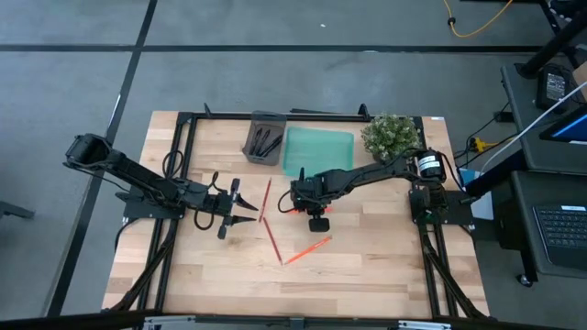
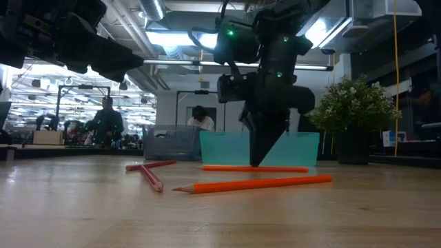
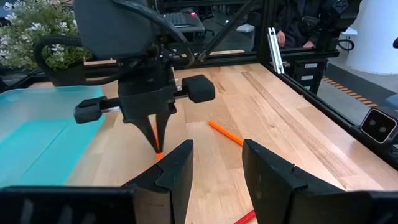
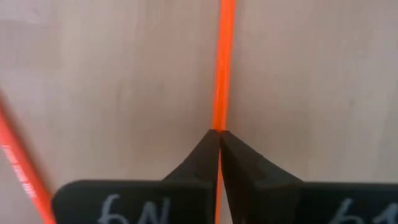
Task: Sort pens & pencils
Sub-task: Put the orange pencil into the green bin
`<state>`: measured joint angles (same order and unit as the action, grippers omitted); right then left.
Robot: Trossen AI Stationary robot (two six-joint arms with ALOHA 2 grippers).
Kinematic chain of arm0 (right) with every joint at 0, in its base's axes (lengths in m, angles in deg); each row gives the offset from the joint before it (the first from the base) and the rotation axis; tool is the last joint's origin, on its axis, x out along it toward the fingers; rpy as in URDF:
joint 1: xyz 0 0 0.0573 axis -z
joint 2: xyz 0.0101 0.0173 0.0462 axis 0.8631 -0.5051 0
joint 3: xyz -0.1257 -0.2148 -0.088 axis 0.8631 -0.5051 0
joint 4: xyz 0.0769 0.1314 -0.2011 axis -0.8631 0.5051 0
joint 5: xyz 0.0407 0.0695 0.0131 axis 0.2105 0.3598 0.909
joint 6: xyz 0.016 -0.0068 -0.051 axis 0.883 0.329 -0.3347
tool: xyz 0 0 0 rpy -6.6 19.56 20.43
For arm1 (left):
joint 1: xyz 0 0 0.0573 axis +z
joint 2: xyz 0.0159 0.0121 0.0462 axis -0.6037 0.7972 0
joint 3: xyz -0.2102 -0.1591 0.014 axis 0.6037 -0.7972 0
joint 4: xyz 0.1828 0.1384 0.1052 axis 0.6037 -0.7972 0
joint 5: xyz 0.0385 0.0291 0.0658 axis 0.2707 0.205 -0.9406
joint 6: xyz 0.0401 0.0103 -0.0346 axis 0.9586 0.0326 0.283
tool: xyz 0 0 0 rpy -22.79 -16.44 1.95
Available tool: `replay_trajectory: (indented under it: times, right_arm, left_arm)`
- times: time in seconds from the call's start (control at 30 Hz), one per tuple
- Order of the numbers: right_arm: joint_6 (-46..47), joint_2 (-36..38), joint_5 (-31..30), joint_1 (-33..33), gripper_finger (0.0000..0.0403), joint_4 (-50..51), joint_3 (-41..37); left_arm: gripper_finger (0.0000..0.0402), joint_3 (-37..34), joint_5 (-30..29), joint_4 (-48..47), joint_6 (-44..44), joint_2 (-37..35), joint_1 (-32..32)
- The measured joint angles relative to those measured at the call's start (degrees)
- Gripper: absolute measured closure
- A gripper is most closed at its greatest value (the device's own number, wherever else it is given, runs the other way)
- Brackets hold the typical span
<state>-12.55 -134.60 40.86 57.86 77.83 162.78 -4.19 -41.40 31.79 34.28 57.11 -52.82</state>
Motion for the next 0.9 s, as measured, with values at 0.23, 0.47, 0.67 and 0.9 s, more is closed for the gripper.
replay_trajectory:
  times: [0.23, 0.47, 0.67, 0.9]
  right_arm:
    - [2.15, 0.04, 3.32, -0.09, 0.0382, -0.2, 0.02]
    - [2.2, 0.06, 3.01, -0.17, 0.0349, -2.23, 0.09]
    - [2.32, 0.08, 2.89, -0.17, 0.0303, -3.03, 0.06]
    - [2.35, -0.23, 2.16, -0.16, 0.0284, -2.66, -0.13]
  left_arm:
    - [0.0269, 0.0, 0.02, 0.0, -0.07, 0.0, 0.0]
    - [0.0269, 0.0, 0.01, -0.01, -0.07, 0.0, 0.0]
    - [0.0269, 0.0, 0.0, -0.02, -0.08, 0.0, 0.0]
    - [0.0269, 0.0, 0.0, -0.02, -0.09, 0.0, 0.0]
